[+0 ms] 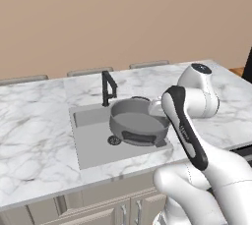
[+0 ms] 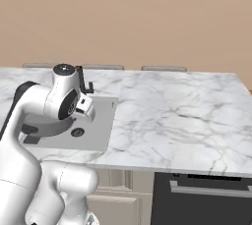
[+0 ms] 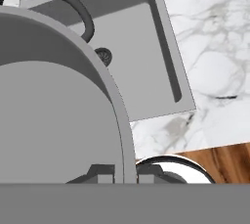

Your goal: Move the pot and pan from the stove into the sink.

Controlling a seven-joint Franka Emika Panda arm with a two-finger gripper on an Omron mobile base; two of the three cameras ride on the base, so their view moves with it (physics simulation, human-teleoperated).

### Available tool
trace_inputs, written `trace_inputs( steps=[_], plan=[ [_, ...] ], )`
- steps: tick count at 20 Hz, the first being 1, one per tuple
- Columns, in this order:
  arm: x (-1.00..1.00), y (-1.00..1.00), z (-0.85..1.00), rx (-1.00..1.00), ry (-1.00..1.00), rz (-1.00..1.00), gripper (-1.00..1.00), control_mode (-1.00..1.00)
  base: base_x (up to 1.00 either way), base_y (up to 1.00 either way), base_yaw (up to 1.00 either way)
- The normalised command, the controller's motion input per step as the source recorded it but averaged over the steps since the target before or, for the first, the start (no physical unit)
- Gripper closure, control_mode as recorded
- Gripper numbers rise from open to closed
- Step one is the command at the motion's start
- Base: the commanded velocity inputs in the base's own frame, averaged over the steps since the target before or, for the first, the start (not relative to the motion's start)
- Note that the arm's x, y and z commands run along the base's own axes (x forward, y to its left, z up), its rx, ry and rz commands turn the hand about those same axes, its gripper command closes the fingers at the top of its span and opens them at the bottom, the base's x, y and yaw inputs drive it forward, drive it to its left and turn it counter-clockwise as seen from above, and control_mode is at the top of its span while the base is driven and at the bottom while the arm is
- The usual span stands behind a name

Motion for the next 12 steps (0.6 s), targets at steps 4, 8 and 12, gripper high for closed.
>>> trace_inputs(
  steps=[4,8,12],
  plan=[
    [0.00,0.00,-0.34,-0.07,0.12,0.00,1.00,-1.00,0.00,0.00,0.00],
    [0.11,0.00,-0.18,-0.02,0.03,0.00,1.00,-1.00,0.00,0.00,0.00],
    [0.35,0.00,-0.11,0.00,0.00,0.00,1.00,-1.00,0.00,0.00,0.00]
  ],
)
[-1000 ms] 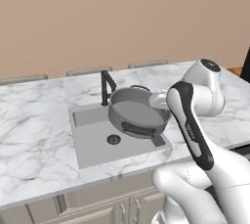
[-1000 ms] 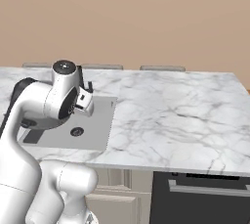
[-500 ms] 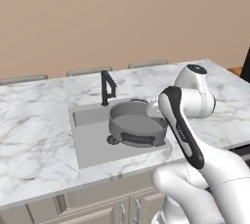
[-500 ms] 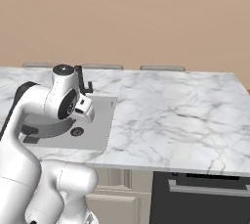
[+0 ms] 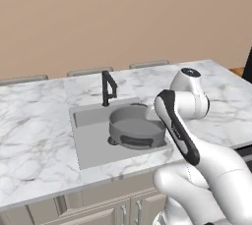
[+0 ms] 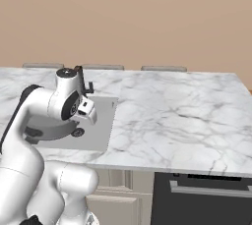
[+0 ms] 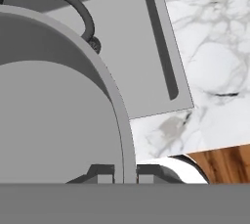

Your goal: Move the pot and pan from the stove into the sink.

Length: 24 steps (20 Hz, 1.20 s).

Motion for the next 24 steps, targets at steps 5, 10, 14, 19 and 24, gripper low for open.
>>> trace_inputs(
  steps=[5,10,14,19,24],
  plan=[
    [0.47,0.03,-0.14,-0.01,0.00,-0.04,1.00,-1.00,0.00,0.00,0.00],
    [0.47,0.10,-0.19,-0.04,0.00,-0.07,1.00,-1.00,0.00,0.00,0.00],
    [0.52,0.14,-0.23,-0.05,0.00,-0.08,1.00,-1.00,0.00,0.00,0.00],
    [0.43,0.10,-0.29,-0.08,0.00,-0.09,1.00,-1.00,0.00,0.00,0.00],
    [0.32,0.03,-0.33,-0.07,0.00,-0.06,1.00,-1.00,0.00,0.00,0.00]
  ],
)
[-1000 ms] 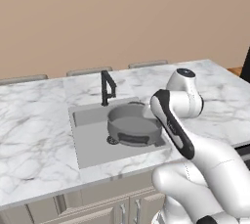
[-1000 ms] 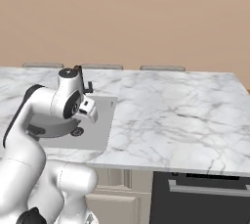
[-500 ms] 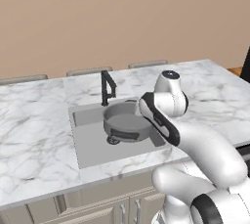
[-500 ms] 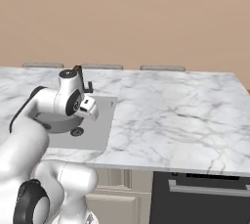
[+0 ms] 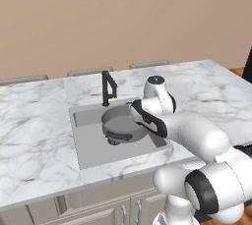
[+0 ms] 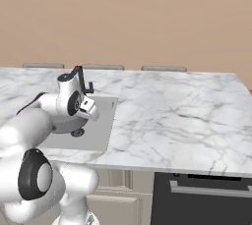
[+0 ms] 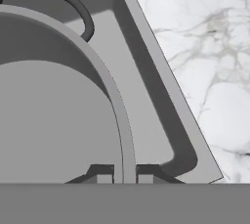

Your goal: Move the pot and pan from the stove into the sink.

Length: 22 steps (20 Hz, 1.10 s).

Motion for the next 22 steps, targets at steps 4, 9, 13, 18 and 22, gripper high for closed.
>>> trace_inputs(
  steps=[4,9,13,18,22],
  plan=[
    [0.16,0.00,-0.24,-0.01,0.00,-0.01,1.00,-1.00,0.00,0.00,0.00],
    [0.02,0.00,-0.12,0.00,0.00,0.00,1.00,-1.00,0.00,0.00,0.00],
    [0.00,0.00,-0.03,0.00,0.00,0.00,1.00,-1.00,0.00,0.00,0.00],
    [0.01,0.00,-0.27,0.00,0.00,0.00,1.00,-1.00,0.00,0.00,0.00],
    [0.18,0.00,-0.27,0.00,0.00,0.00,1.00,-1.00,0.00,0.00,0.00]
  ],
)
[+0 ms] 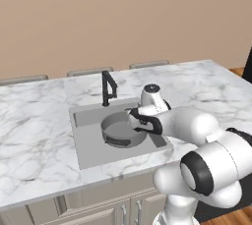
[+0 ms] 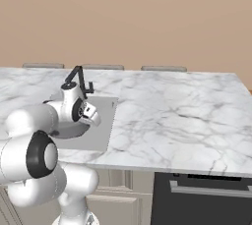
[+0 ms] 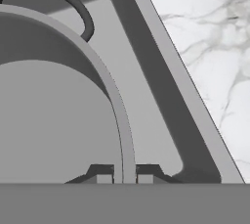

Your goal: Move the pot and pan from the stove into the sink.

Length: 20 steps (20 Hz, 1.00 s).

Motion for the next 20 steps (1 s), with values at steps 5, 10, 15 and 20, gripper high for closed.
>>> trace_inputs(
  steps=[5,10,15,20],
  plan=[
    [0.26,0.00,-0.25,0.00,-0.01,0.00,1.00,-1.00,0.00,0.00,0.00],
    [0.30,0.00,-0.27,0.00,-0.02,-0.01,1.00,-1.00,0.00,0.00,0.00],
    [0.26,0.01,-0.32,0.00,-0.01,-0.01,1.00,-1.00,0.00,0.00,0.00],
    [0.14,0.00,-0.28,0.00,-0.03,0.00,1.00,-1.00,0.00,0.00,0.00]
  ],
)
